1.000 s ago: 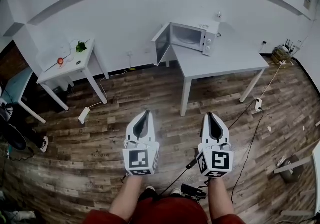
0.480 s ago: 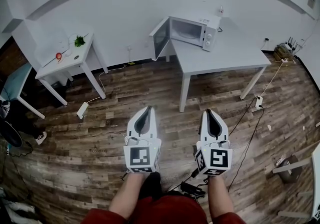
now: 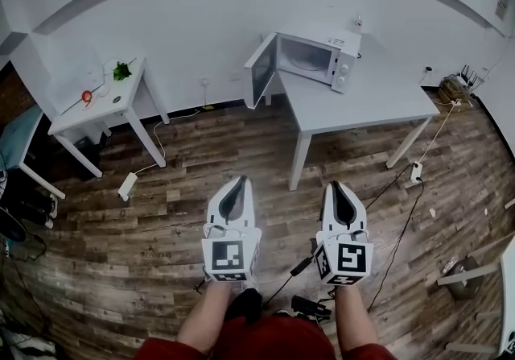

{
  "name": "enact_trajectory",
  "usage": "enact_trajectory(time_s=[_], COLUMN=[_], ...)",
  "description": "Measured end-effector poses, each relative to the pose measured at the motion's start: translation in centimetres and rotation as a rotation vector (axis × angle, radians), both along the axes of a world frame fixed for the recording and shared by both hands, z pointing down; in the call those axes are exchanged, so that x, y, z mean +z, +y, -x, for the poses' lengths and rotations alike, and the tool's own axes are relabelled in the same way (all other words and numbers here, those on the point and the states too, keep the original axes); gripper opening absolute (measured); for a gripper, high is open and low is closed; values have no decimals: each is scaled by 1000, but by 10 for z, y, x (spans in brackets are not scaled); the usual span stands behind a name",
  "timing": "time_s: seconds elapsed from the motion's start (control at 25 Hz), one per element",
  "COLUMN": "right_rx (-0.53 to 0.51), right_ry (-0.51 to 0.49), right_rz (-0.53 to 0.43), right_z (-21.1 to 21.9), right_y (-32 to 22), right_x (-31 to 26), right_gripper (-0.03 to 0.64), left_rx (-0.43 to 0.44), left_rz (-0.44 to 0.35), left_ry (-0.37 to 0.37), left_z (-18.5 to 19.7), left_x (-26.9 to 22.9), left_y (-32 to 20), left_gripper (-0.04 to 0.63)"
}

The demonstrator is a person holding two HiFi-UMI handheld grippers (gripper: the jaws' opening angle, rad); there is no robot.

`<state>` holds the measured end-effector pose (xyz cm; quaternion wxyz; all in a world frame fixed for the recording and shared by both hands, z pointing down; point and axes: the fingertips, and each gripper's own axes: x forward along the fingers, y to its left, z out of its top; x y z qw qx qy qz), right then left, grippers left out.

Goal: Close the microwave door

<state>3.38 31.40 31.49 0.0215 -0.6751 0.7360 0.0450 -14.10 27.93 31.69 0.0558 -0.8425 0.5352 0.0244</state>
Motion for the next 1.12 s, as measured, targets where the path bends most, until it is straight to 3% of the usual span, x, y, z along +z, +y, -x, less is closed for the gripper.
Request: enact_trajectory(time_s=[0.6, 1.12], right_rx=[58, 118], right_ry=[23, 13], right_rz=[5, 8], right_z=[48, 34], right_y=[-115, -168], right_x=[-4, 4], right_gripper=[37, 38], left_rx=[67, 121], left_rz=[-3, -15], left_ry=[26, 13], left_z=[43, 25], left_x=[-1, 1], left_y=[-118, -183], left_gripper=[26, 26])
